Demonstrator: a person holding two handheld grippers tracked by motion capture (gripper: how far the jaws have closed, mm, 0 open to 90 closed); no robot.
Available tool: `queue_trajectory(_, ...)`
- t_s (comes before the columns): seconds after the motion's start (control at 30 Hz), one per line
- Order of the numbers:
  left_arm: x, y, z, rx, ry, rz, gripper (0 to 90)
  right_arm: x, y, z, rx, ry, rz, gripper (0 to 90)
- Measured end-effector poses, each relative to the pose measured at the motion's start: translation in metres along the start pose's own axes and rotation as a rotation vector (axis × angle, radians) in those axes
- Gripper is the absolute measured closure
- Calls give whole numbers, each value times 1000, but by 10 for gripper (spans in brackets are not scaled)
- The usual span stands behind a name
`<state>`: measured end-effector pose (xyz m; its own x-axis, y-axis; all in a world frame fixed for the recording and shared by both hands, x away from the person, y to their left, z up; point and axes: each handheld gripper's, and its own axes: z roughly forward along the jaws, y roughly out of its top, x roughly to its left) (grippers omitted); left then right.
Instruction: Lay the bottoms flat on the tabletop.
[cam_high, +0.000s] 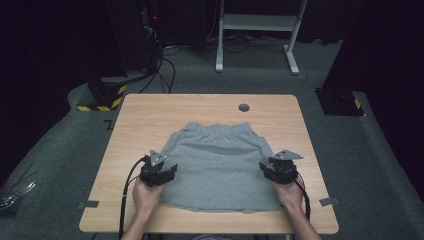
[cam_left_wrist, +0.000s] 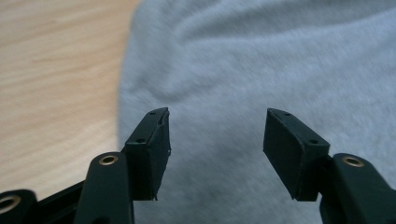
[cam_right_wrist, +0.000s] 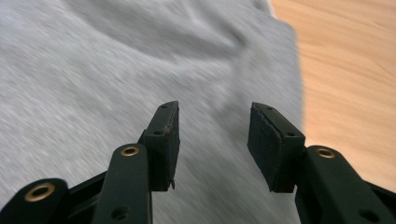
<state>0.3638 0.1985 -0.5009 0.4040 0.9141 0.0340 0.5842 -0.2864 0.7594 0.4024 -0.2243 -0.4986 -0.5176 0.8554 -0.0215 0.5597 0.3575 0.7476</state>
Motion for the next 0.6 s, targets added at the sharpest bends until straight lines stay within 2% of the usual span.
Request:
queue_trajectory(0.07, -3, -5, 4, 9, -6, 6, 404, -4, -5, -3, 15, -15, 9, 526)
queue_trajectory(0.23, -4, -15, 15, 34, -20, -24, 392, -9, -18, -9, 39, -44, 30, 515)
queue_trajectory(0.4, -4, -20, 16, 0, -18, -30, 378, -10, -22, -9, 56, -52, 30, 529)
queue_trajectory(0.5, -4, -20, 17, 1, -17, -30, 374, -8, -24, -4, 92, -37, 8, 664)
queue_trajectory(0.6, -5, -20, 17, 1, -16, -31, 374, -7, -24, -4, 89, -15, -10, 817)
